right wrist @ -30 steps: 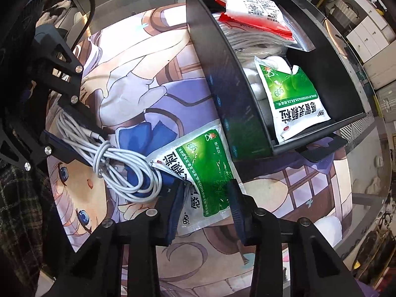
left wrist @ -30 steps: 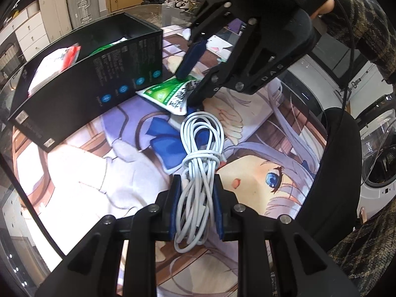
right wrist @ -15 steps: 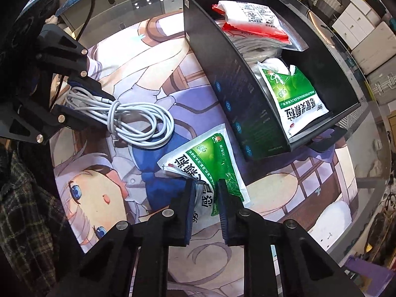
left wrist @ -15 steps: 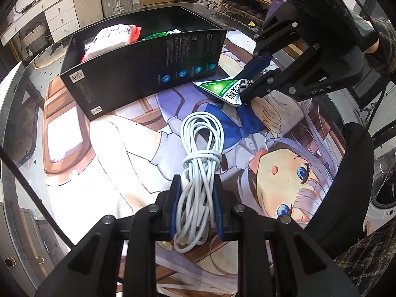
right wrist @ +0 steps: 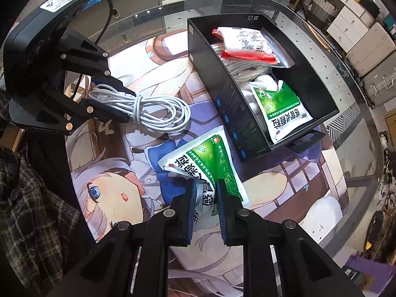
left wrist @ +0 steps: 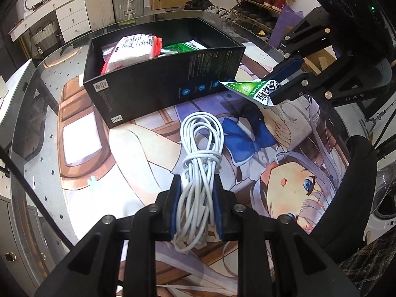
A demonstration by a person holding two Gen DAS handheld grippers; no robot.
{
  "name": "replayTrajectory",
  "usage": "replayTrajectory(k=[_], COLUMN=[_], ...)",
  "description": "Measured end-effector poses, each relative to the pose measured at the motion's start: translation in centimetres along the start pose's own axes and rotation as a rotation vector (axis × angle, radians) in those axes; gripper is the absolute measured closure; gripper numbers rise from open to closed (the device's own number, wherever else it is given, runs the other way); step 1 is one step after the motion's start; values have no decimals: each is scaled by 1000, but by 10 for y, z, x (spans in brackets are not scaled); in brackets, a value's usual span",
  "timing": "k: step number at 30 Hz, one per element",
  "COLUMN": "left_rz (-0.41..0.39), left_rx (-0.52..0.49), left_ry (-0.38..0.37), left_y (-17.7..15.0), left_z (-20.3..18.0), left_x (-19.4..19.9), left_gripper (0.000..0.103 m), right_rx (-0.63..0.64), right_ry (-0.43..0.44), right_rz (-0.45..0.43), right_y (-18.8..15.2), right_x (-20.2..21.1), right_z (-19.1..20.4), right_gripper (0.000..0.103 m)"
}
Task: Organize soft objects
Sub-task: 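Lift and carry the green sachet with right tool while left tool carries the cable over the box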
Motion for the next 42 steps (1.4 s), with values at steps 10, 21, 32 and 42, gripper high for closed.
replayTrajectory(k=[10, 21, 32, 42], left_rz=[-42, -80, -110, -142], left_rx=[-13, -44, -56, -56], left_ry=[35, 63, 84, 101], left_y=[22, 42, 57, 80], left_z=[10, 12, 20, 31], left_x=[25, 46, 63, 72], left_gripper=[82, 82, 82, 82], right_rx=[-12, -28, -40, -67], right_ry=[-30, -42, -63, -77], right_rz=[-78, -123, -153, -176], right_y=[0, 16, 29, 41], right_x=[28, 51, 63, 68], right_z=[4, -7, -18, -32], right_gripper=[87, 87, 87, 87])
Point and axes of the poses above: each gripper's, at about its wrist camera, not at the fingertips, and x roughly against the way its jaws point, z to its left, y to its top, the point moved 4 cm from there along -x, roughly the way its jaws point, and after that the axes turned 7 degrees about -x, right-handed, at the moved point
